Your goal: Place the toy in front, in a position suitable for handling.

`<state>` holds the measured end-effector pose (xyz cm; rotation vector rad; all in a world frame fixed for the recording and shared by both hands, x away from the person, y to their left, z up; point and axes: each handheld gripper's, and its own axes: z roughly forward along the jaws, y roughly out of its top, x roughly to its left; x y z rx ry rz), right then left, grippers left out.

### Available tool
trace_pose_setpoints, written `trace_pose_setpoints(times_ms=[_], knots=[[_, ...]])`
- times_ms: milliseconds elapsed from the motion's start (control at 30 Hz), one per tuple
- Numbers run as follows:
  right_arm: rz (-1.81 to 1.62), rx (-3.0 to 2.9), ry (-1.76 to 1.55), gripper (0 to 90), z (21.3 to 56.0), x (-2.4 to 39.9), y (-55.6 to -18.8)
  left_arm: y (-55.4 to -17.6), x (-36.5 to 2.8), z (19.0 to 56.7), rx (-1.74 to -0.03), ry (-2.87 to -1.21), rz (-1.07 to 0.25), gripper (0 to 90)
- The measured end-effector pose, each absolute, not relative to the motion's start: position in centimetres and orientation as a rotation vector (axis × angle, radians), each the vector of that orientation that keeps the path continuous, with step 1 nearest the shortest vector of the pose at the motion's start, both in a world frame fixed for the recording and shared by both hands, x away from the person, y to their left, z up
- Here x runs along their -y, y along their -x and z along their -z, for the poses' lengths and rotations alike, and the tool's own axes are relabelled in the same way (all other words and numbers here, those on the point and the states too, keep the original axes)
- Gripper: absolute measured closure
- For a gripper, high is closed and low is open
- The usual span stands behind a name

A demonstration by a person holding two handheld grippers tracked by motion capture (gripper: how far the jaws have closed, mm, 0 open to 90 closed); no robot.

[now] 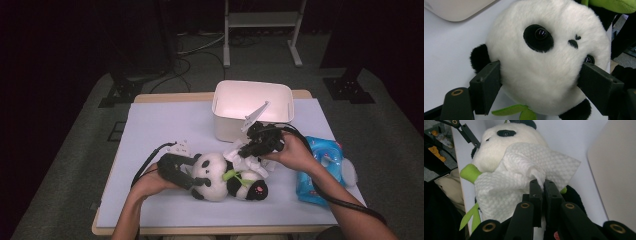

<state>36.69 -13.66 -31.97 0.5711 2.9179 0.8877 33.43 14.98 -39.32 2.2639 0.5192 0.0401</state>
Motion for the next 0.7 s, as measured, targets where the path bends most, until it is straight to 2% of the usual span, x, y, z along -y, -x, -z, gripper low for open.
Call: trace_pose_setpoints(times_ms=[700], knots=[[-0.855, -2.962, -0.649, 84.9, 34.0, 17.1, -34.5, -33.5, -15.0, 39.3, -0.521, -2.269, -0.044, 19.5]])
